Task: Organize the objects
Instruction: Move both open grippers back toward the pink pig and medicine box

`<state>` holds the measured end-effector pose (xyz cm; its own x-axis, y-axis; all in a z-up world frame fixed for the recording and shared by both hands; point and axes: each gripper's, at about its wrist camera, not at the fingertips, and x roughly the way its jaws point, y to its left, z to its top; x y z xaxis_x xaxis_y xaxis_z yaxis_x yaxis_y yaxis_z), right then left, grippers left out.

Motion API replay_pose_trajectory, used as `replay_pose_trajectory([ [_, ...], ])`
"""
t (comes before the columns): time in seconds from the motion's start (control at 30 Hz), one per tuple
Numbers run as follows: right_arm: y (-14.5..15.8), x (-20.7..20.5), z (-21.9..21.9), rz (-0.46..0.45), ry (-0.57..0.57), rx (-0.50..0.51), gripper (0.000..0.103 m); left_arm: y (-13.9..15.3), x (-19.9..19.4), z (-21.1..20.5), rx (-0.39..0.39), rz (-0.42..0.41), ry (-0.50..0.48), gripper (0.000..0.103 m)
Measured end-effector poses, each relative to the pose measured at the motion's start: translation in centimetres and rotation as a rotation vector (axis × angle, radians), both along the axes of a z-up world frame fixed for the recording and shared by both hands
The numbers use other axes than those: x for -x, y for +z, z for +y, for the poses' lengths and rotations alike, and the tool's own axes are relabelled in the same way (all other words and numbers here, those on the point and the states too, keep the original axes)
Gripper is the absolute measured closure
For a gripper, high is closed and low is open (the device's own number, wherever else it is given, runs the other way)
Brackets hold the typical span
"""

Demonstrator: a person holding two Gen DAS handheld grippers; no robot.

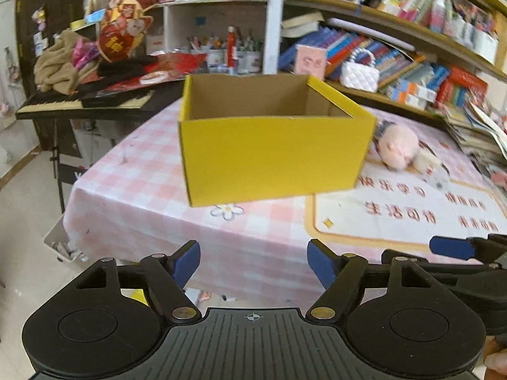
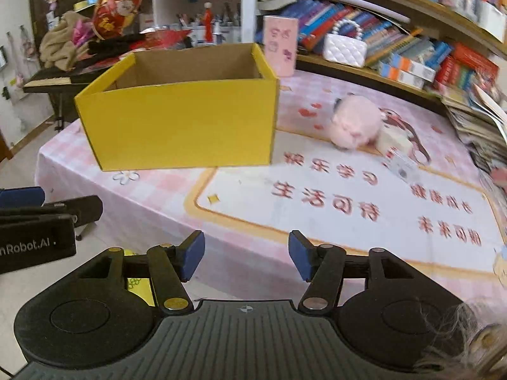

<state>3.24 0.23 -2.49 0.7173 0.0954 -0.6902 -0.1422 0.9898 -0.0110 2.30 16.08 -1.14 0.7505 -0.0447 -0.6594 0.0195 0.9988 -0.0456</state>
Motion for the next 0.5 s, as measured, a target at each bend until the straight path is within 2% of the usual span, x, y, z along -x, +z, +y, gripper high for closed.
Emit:
replay_pose_trajectory([
  [0.5,-0.3,4.5,-5.0,0.005,-0.238,0.005,0.039,-0.8,1.4,-4.4,0.018,0.038,-0.191,0.024],
])
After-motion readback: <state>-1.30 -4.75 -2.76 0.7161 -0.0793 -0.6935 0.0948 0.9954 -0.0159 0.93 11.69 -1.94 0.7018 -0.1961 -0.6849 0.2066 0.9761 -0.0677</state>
